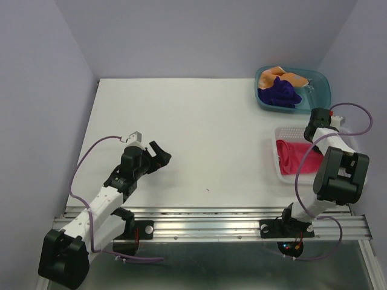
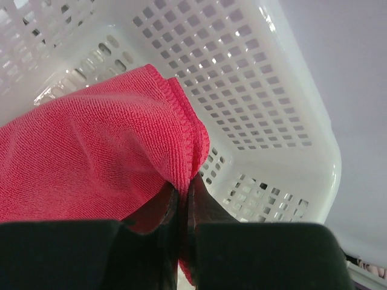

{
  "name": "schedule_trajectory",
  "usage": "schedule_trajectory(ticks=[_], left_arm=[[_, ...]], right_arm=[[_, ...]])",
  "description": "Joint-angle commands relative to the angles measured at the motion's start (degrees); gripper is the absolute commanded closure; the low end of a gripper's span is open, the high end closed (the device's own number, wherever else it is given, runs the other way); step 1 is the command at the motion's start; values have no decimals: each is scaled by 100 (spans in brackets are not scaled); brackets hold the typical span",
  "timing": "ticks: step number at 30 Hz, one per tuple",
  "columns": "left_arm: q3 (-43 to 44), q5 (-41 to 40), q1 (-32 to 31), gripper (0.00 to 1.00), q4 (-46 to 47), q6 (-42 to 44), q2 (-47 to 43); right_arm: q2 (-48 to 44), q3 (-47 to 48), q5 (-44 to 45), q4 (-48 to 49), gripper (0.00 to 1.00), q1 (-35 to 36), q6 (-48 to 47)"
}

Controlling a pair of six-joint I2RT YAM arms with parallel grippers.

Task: Fold and stack the towels
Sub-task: Neatly place the folded towel into the bin

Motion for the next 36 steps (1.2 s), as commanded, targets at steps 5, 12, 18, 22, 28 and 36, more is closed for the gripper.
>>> schedule_trajectory(ticks=[5, 12, 18, 22, 28, 36], left_arm=[[-87, -12, -27, 1, 267, 123, 28], [-87, 23, -27, 1, 293, 141, 81], [-70, 67, -27, 1, 320, 141, 108], [-78, 93, -27, 1, 328, 141, 125], [-87, 128, -27, 1, 337, 149, 125], [-61, 58, -27, 1, 328, 176, 81]], right_arm=[[1, 488, 296, 580, 96, -219, -442], [89, 594, 146, 808, 96, -254, -846], [89, 655, 67, 660, 86, -272, -812], [2, 717, 304, 563, 44, -272, -671], [-113, 997, 603, 150, 10, -272, -347], [-919, 1446, -1107, -326, 0, -62, 103]])
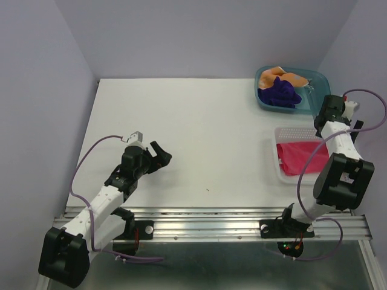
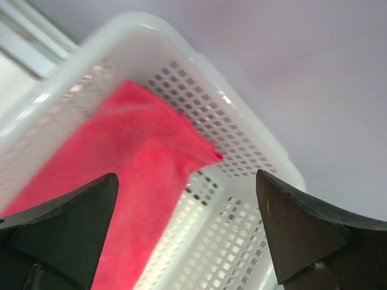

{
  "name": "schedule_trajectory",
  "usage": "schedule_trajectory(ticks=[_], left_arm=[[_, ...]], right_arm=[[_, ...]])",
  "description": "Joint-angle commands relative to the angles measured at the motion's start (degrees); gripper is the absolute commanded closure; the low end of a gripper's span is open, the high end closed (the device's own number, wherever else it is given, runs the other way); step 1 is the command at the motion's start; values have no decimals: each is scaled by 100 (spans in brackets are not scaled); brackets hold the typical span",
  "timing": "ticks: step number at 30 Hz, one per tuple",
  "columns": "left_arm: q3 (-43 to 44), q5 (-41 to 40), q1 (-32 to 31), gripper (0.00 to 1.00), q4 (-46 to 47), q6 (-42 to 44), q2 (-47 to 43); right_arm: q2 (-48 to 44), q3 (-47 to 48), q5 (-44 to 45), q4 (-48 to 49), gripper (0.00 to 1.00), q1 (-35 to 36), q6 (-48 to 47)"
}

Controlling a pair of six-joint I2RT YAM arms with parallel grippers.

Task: Fold and stack the towels
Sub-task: Neatly place the folded towel into the bin, then grab crumpled towel

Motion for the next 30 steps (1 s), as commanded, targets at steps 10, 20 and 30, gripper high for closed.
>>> schedule_trajectory(ticks=[10, 20, 30], left_arm=[[562, -738, -27, 1, 8, 88, 24], [1600, -1416, -19, 1, -132, 272, 735], [2136, -1644, -1, 1, -299, 387, 1413]], right_arm=[[-28, 1492, -4112, 1183, 0, 1264, -106], [2918, 4409, -3990, 938, 0, 1265, -854], [4599, 6135, -3776, 725, 77, 1265, -837]])
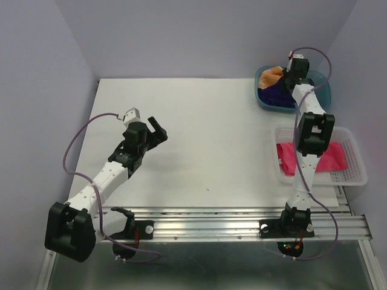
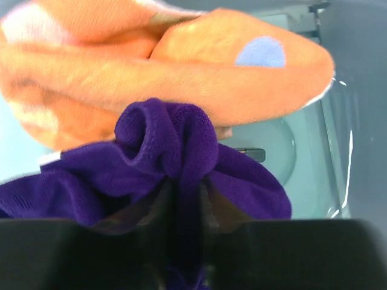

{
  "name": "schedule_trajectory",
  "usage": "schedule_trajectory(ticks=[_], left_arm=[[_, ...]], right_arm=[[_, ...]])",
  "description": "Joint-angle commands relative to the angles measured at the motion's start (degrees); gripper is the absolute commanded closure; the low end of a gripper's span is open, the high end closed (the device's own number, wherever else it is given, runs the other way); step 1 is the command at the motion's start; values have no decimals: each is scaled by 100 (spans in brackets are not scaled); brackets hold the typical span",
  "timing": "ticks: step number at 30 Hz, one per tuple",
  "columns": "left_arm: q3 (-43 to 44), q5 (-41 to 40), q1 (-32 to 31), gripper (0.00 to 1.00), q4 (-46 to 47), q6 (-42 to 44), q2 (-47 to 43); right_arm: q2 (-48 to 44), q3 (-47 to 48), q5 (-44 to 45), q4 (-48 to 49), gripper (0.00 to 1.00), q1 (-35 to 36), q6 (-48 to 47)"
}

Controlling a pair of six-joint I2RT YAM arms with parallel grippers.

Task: Fold and stack the towels
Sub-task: Grab crumpled towel, then move the towel to the center of the board

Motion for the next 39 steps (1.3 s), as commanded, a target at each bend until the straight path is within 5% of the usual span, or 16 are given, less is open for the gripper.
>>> schedule_trajectory(ticks=[1, 3, 9, 16, 25, 28, 32, 34, 35, 36, 38, 39], left_arm=[[353, -224, -3, 1, -22, 164, 91], [362, -241, -3, 1, -39, 173, 91], [301, -162, -3, 1, -83, 191, -260], [55, -39, -3, 1, -154, 77, -1182], [-113, -416, 6, 1, -873, -353, -2202], [-130, -549, 6, 1, -1085, -512, -2404], [-296, -751, 6, 1, -1427, -784, -2747], [-376, -812, 6, 1, -1516, -943, -2835], [-455, -839, 6, 1, -1594, -978, -2914], [-499, -839, 6, 1, -1613, -1022, -2932], [-569, -839, 6, 1, -1718, -1057, -2967], [-631, -830, 6, 1, -1727, -1066, -2950]], right_arm=[[-257, 308, -103, 140, 83, -7, 11], [-504, 88, -471, 447, 99, -7, 20], [-1654, -203, -1554, 387, 99, 115, 442], [-3157, -99, -780, 185, 99, 1688, -24], [-3537, 394, -3101, 571, 98, 3349, 565], [-3730, -52, -2910, 878, 93, 3377, 1074], [-4257, -2190, -1233, 1125, 85, 3368, 1127], [-4512, -3116, -213, 1371, 72, 3342, 1119], [-4565, -3861, 8, 1424, 60, 3281, 1162], [-4565, -4234, 341, 1537, 27, 3219, 1215], [-4504, -4684, 624, 1556, 1, 3061, 1347], [-4478, -4843, 695, 1530, 0, 3008, 1417]])
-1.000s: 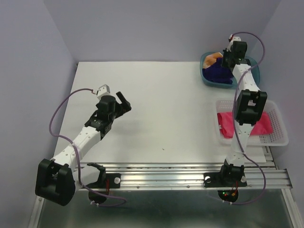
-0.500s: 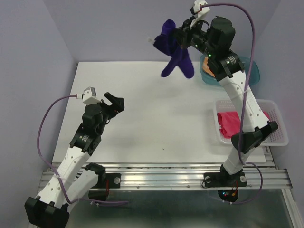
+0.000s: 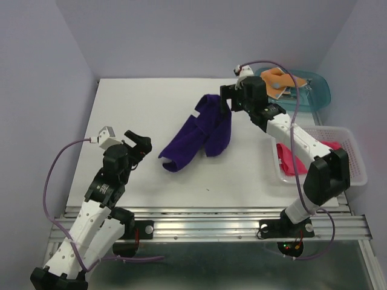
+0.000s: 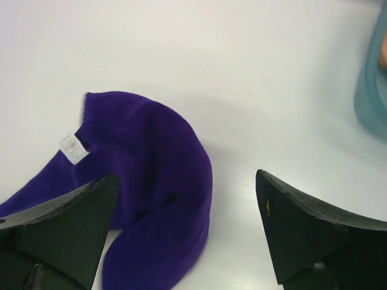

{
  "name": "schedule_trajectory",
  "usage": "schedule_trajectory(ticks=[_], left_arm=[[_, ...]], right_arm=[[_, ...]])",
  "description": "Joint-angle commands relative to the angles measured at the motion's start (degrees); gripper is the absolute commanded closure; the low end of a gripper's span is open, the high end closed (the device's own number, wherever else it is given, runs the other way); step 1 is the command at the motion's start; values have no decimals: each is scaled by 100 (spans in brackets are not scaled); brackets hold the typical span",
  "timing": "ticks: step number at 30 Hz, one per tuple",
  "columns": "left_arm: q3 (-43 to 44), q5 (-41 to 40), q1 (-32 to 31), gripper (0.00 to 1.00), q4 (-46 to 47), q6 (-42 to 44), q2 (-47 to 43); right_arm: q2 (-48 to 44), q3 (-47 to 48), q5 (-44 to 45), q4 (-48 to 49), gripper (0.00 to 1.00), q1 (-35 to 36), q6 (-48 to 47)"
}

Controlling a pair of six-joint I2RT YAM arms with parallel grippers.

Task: Fold and stack the towels
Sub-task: Move the towel to the center of the board, then flatten out the crumpled towel

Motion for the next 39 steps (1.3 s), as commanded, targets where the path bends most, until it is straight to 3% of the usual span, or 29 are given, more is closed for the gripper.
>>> schedule_trajectory(ticks=[1, 7, 13, 18, 24, 29, 36, 39], left_arm=[[-196, -188, 6, 1, -190, -227, -45], [-495, 347, 6, 1, 423, -122, 630], [-390, 1148, -3, 1, 1224, 229, 1992], [-171, 753, -3, 1, 1260, 239, 2897], [-555, 1753, -160, 1, 1776, 213, 2831], [-1005, 1781, -557, 1, 2068, 89, 2758], [-839, 1904, -890, 18, 2244, 89, 3689], [-724, 1825, -987, 37, 2235, 116, 3900]], right_arm=[[-12, -830, 1377, 125, 0, -282, 324], [-521, -1716, 774, -9, 0, -264, 535], [-961, -2545, 842, -218, 0, 51, 957], [-848, -2757, 1324, -175, 0, 1351, 721], [-425, -2695, 1966, -413, 0, 1643, 1360], [-513, -3002, 2362, -500, 0, 1634, 1959], [-645, -3327, 2925, -861, 0, 1415, 2214], [-723, -3556, 2645, -686, 0, 1091, 2276]])
